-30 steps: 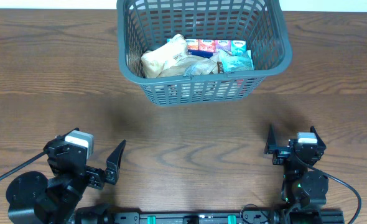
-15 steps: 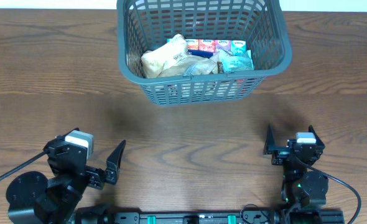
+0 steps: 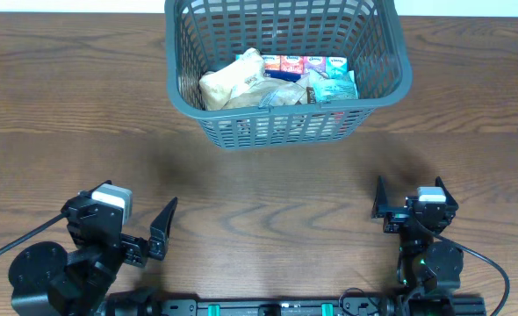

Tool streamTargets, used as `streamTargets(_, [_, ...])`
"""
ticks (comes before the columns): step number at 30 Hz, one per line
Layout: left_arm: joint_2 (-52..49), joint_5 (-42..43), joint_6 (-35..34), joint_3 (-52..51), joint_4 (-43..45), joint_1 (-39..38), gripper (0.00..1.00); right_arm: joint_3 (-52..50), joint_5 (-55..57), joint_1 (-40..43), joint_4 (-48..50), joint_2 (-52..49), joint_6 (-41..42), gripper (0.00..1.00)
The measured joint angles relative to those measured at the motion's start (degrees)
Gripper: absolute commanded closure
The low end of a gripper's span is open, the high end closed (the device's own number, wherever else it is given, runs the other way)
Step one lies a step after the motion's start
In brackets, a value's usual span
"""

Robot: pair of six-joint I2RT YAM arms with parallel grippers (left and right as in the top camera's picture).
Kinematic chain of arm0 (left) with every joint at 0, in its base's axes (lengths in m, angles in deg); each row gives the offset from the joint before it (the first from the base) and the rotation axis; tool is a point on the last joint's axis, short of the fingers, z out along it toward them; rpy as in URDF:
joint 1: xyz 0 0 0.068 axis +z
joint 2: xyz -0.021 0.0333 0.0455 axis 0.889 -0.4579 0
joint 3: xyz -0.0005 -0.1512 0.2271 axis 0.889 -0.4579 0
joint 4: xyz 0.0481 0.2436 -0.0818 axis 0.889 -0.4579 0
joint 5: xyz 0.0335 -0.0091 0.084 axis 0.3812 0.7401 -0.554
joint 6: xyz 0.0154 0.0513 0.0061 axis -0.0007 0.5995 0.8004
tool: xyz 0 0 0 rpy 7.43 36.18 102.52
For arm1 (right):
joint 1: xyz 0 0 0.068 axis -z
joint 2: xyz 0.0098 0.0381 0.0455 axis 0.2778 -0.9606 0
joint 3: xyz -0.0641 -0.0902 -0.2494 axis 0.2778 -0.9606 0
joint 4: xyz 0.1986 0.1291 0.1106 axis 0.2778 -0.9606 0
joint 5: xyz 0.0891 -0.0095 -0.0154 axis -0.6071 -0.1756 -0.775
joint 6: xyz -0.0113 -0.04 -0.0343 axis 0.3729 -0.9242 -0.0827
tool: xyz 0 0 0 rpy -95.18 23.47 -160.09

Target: Pack container

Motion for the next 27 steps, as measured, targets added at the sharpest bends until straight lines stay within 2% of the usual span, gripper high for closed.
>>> streamTargets(5, [0.0,-0.3,0.6,-0.1,-2.3,0.0,0.01,0.0,0.0,0.0,0.0,0.0,0.0,0.01])
streamTargets(8, [0.0,-0.3,3.7,-0.8,0.7,0.0,0.01,0.0,0.0,0.0,0.0,0.0,0.0,0.01])
streamTargets(16, [1.2,-1.6,14.4,-9.7,20.8,0.0,0.01,0.0,0.0,0.0,-0.1,0.0,0.0,0.01])
streamTargets(22, [3.8,-7.9,16.8,-19.6,34.7,0.0,0.01,0.0,0.0,0.0,-0.1,0.0,0.0,0.01])
streamTargets(27, [7.7,-13.8,16.5,-26.3,39.5,0.0,0.01,0.0,0.0,0.0,-0.1,0.1,0.0,0.01])
